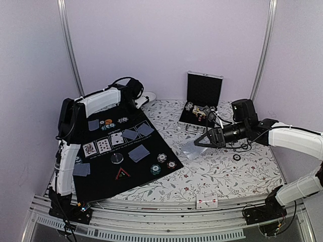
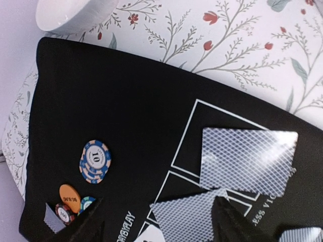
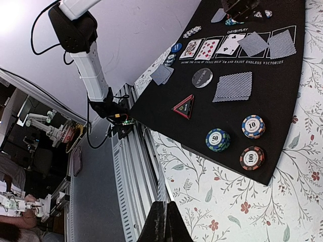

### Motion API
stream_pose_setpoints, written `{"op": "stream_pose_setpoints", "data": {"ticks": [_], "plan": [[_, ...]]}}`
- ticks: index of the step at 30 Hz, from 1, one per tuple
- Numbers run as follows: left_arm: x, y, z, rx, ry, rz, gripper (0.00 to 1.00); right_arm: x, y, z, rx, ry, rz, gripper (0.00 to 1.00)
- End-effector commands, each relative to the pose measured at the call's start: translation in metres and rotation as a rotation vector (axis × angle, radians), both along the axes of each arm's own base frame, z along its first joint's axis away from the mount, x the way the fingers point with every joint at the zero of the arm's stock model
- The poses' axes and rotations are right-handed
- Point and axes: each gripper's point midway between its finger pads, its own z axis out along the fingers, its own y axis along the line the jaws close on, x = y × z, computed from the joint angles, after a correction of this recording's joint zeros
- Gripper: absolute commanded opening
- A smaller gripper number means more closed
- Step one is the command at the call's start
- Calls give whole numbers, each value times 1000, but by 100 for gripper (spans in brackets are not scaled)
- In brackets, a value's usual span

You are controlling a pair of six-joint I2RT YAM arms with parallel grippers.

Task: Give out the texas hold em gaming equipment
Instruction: Distribute the poker card in the community card area, then adjust the poker card in the community card area.

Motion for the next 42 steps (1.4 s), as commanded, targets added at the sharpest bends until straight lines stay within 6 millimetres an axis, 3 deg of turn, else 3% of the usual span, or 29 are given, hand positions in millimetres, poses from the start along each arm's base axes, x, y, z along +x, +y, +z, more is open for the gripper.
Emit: {"op": "stream_pose_setpoints", "data": {"ticks": [1, 4, 7, 10, 13, 15, 17, 20, 27, 31, 42], "plan": [[-26, 12, 20, -100, 15, 101, 77, -5, -1, 8, 31, -17, 11, 2], [-41, 24, 3, -145, 77, 160, 79, -6, -1, 8, 34, -16, 15, 2], [-45, 35, -8, -202, 127, 206, 62, -7, -1, 9, 36, -20, 16, 2], [-50, 39, -12, -225, 154, 221, 56, -8, -3, 9, 34, -22, 12, 2], [-66, 18, -5, -272, 155, 136, 65, -8, -3, 7, 32, -22, 10, 2], [-75, 5, -7, -215, 114, 66, 75, -8, -3, 5, 31, -18, 12, 2], [-81, -2, -17, -177, 113, 28, 85, -7, -2, 6, 33, -18, 15, 2], [-80, 4, -39, -159, 175, 90, 98, -6, -1, 7, 34, -19, 18, 2], [-70, -9, -56, -117, 160, 71, 98, -6, -1, 7, 34, -21, 18, 2], [-71, 9, -66, -23, 152, 108, 95, -7, -1, 7, 34, -20, 18, 2], [-62, 22, -54, -26, 98, 134, 82, -7, -1, 9, 37, -25, 19, 2]]}}
